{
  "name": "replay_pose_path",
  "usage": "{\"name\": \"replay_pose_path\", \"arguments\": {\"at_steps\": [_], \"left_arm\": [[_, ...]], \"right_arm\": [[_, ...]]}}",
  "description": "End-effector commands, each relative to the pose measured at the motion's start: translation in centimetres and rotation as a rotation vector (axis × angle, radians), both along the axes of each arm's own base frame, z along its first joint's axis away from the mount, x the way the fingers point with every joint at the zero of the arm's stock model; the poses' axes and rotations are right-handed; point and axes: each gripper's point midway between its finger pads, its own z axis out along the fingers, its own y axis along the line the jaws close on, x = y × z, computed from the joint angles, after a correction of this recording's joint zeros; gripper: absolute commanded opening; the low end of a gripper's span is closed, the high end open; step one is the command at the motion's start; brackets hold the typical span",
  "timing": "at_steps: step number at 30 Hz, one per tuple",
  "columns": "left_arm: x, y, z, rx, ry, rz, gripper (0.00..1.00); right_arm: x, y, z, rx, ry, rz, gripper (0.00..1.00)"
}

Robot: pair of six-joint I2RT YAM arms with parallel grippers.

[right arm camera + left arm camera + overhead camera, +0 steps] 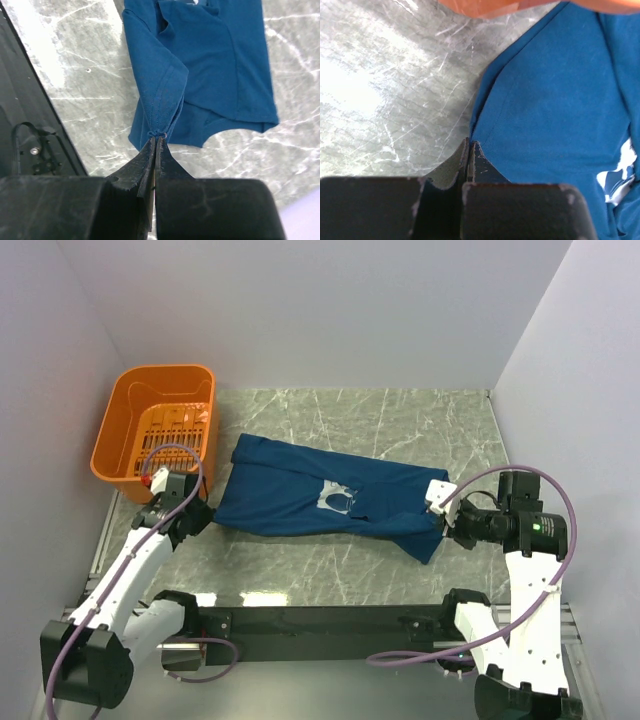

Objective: Fold and stack the t-shirts
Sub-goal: Fold the tshirt

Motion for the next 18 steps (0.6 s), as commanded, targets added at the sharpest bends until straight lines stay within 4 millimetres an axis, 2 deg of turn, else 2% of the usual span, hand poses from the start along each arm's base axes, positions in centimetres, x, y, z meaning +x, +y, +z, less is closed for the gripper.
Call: {"name": "replay_pose_path", "arguments": {"at_steps": [1,4,9,13,18], "left_arm": [[1.5,-0.7,1.1,-0.010,-0.047,-0.050,0.01],[2.3,-1.0,0.9,-0.010,-0.037,-0.072,0.01],[4.3,-1.5,1.2,0.001,-0.033,-0.100,0.01],[6.2,-1.8,2.3,0.013,-0.051,-0.121,0.01],[7.8,-2.0,2.0,0.031,-0.031,-0.144,0.01]], "right_arm": [[0.3,-0.2,-0.7,0.036,0.059,-0.078,0.00],[1.6,-0.9,-1.3,0.022,0.057,-0.119,0.00],[3.0,-0.8,-1.9,0.038,0.071,-0.103,0.00],[4.7,-1.2,-1.8,0.041,0.076,-0.125,0.00],[6.8,-1.3,-1.6,0.054,0.083,-0.136,0.00]]}}
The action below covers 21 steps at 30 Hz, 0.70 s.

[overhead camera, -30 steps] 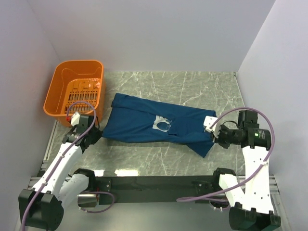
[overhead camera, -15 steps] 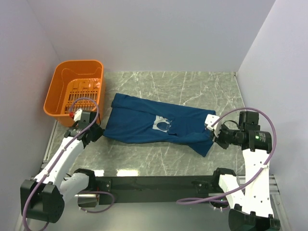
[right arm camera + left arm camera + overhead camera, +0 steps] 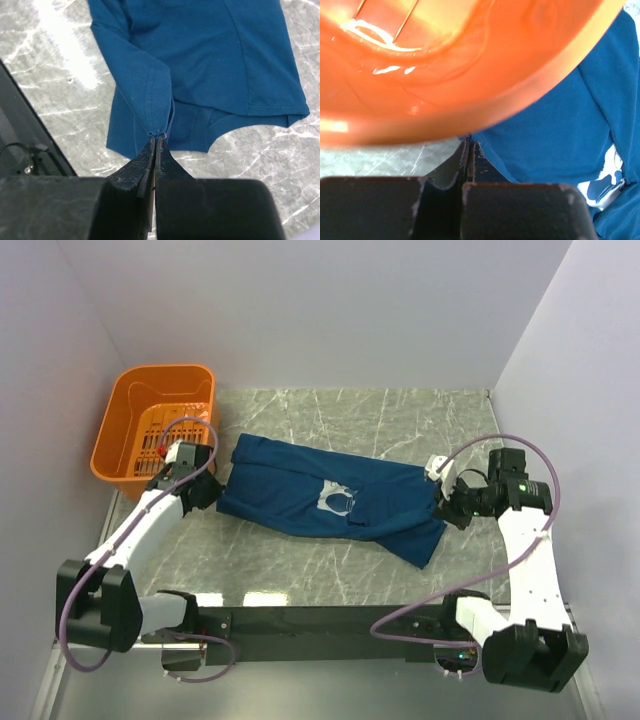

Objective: Fold and stack the t-shirts
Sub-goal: Fold the tshirt

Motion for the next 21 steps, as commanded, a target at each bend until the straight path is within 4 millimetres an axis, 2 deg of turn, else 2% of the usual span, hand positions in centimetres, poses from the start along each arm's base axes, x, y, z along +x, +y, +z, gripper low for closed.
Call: {"name": "replay_pose_path", "arguments": {"at_steps": [1,3,10,14,21], "left_arm": [[2.5,-0.3,1.8,0.010,-0.060,-0.033,0.01],[2.9,-0.2,1.3,0.029,-0.037,-0.034,0.00],[5.9,0.2,1.0,0.088,-0.025,-0.044,0.00],[7.4,0.3,0.0,0.120,0.003,-0.051,0.00],[9.3,0.2,0.3,0.140,-0.011,-0.065,0.01]], "right_arm": [[2.8,-0.2,1.9,0.002,-0.083,-0.021,0.00],[3.8,-0.3,2.4,0.009,-0.093,-0.030,0.00],[6.2,-1.0,3.4,0.000,-0.126,-0.069,0.00],[7.6,-1.6,2.8,-0.010,-0.114,-0.102,0.00],[10.0,-2.4,2.6,-0.008,-0.113,-0.166,0.00]]}}
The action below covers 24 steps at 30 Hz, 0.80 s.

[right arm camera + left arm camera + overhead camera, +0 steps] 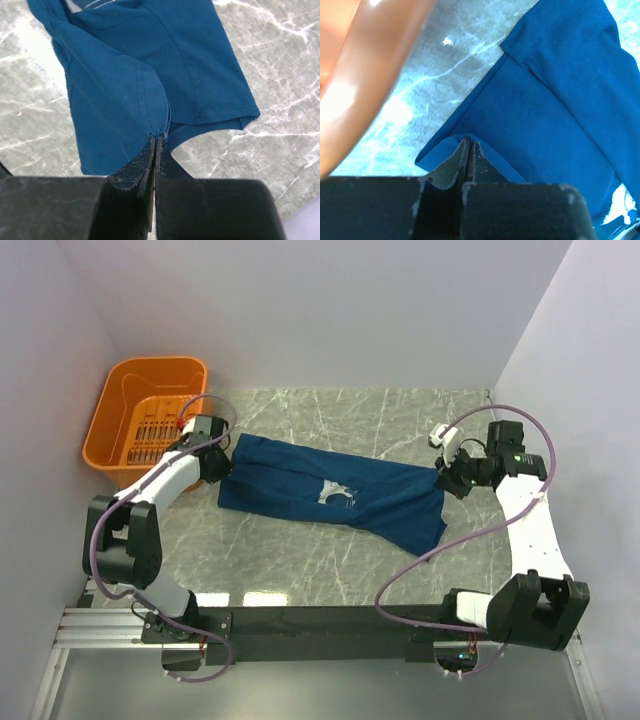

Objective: Fold and stack the t-shirts
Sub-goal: Fold the tshirt

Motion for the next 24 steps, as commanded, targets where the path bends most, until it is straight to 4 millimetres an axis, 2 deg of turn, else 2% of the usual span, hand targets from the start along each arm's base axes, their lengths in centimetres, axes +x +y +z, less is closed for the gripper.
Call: {"name": "replay_pose_path", "arguments": {"at_steps": [1,7,12,24], "left_arm": [[2.3,0.5,2.0,0.037,-0.075,-0.004,0.01],[4.2,0.4,1.2,0.054,-0.060,-0.009,0.00],[5.5,0.4,0.1,0.077,-0.034,-0.012,0.00],[7.1,0.3,-2.3,0.106,0.016,-0.036,0.01]], "right_arm": [[2.6,-0.6,2.2,-0.012,-0.092,-0.044,0.00],[4.1,-0.4,1.8,-0.004,-0.070,-0.045,0.00],[4.9,0.6,1.3,0.006,-0.050,-0.024,0.00],[6.8,1.7,1.2,-0.008,-0.051,-0.032,0.00]]}}
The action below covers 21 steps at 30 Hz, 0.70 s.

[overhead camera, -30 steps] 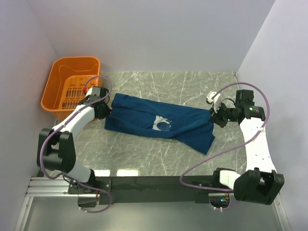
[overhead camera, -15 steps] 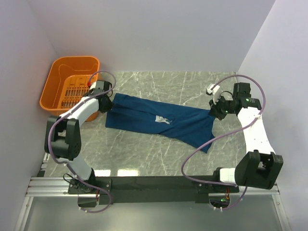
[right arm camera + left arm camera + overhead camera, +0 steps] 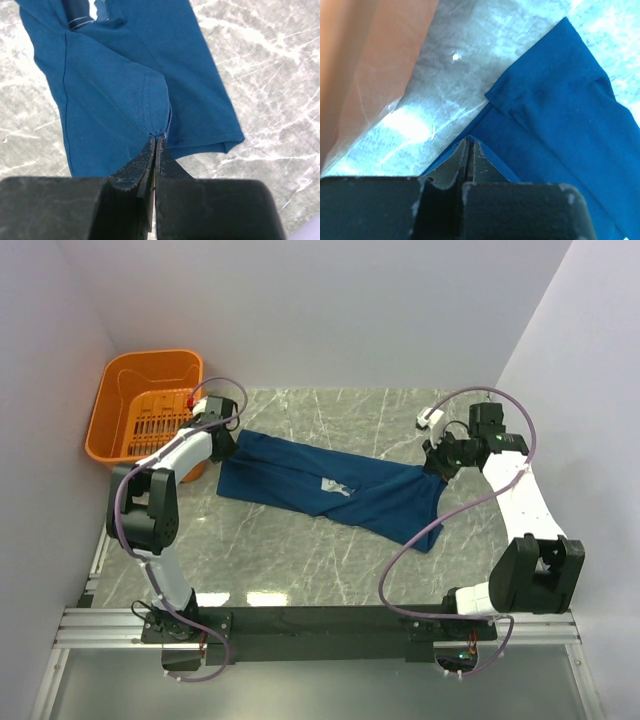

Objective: Fold and stack the t-shirts
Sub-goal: Fold the tshirt

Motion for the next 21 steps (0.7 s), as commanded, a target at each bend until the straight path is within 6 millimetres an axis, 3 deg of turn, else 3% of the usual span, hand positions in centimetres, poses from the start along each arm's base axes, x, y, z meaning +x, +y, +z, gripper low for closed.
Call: {"name": "replay_pose_path", "arguments": {"at_steps": [1,9,17,19,21], "left_arm": [[0.6,-0.4,-1.4,-0.006,0.027,-0.030,0.00],[1.4,-1.3,-1.9,-0.012,0.041,-0.074,0.01],[1.6,-1.9,-2.0,-0.016,0.051,-0.108,0.01],[1.6,-2.2,-1.8,-0.027,0.049,-0.126,0.06],[1.8,-2.9,-1.3,-0.053,0.037,-0.162,0.18]], "right_arm": [[2.3,0.2,1.9,-0.014,-0.075,-0.016,0.00],[4.9,0.4,1.9,-0.020,-0.064,-0.076,0.00],[5.3,0.7,1.9,-0.006,-0.063,-0.075,0.00],[5.2,0.7,1.8,-0.007,-0.060,-0.072,0.00],[5.1,0.8,1.7,-0.005,-0.056,-0.070,0.00]]}}
